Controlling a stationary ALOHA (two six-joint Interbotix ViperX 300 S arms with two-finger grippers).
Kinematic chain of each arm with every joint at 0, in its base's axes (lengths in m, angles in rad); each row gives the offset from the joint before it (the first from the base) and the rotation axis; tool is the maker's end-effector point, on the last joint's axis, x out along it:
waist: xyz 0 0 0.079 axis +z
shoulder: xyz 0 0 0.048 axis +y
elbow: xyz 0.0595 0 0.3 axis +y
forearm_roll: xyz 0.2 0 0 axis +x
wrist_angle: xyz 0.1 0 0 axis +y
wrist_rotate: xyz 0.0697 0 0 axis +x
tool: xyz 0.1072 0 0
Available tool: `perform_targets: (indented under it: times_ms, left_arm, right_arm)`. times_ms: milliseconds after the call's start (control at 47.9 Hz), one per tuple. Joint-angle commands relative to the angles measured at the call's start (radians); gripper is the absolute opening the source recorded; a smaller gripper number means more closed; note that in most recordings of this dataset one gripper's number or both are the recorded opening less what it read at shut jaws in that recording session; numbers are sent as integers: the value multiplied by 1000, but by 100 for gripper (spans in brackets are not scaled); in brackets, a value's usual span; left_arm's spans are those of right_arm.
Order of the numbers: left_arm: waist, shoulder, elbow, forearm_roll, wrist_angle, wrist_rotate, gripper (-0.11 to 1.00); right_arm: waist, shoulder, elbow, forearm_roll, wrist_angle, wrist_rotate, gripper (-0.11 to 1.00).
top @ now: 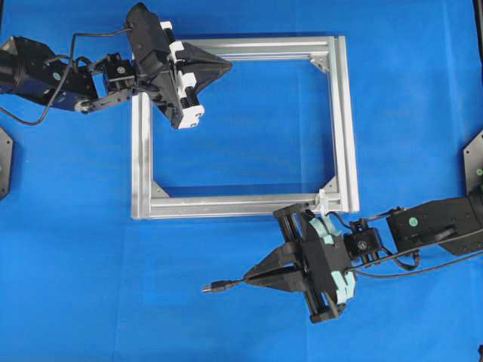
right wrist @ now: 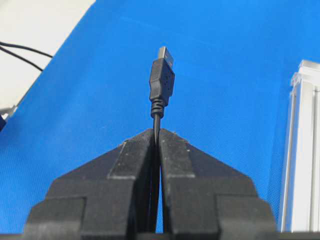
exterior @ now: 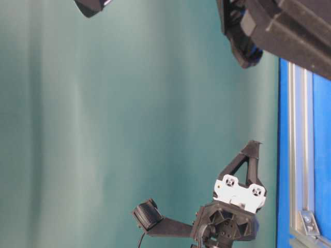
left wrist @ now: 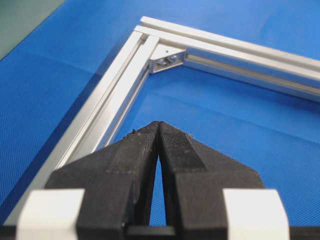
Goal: Insert the wire through the string loop located on the right side.
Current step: 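Close the right gripper on the black cable just below the USB plug, then lift the cable with the right gripper and carry it toward the zip-tie loop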
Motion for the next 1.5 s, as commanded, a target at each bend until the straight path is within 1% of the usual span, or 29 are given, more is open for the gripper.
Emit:
perform_targets:
  times_ms: [0,230,334,438,564,793,939,1044,1211,1357,1482]
  left_arm:
    - [3,-26,-18,3,-11,0,0]
    - [3,-26,-18,3,-11,0,0]
    - [3,-26,-18,3,-11,0,0]
    - [3,-26,-17,3,-11,0,0]
    - [3,-26,-18,3,-14,0,0]
    - [3,-28,-18,5,-29,2,0]
    - [3,-26,-18,5,-29,2,0]
    - [3,-26,-17,5,-29,2,0]
    - [3,-26,-18,5,-29,2,0]
    - [3,-26,-18,5,-29,2,0]
    - [3,-26,-20,6,-29,2,0]
  right_arm:
    - [-2,-26,-6,-2,-3,-2,-3]
    - [0,-31,2,-2,-3,-2,-3]
    - [6,-46,32,0,-3,2,-3]
    - [14,-81,92,3,0,6,-3]
    - [23,-152,199,9,0,11,-3]
    - [29,-305,387,51,2,11,-3]
    - [29,-413,482,60,20,12,-3]
    - [29,-482,528,66,63,11,-3]
    - [29,-563,574,69,144,11,-4]
    - [23,-611,604,71,161,11,-3]
    - [18,-624,615,71,160,9,-3]
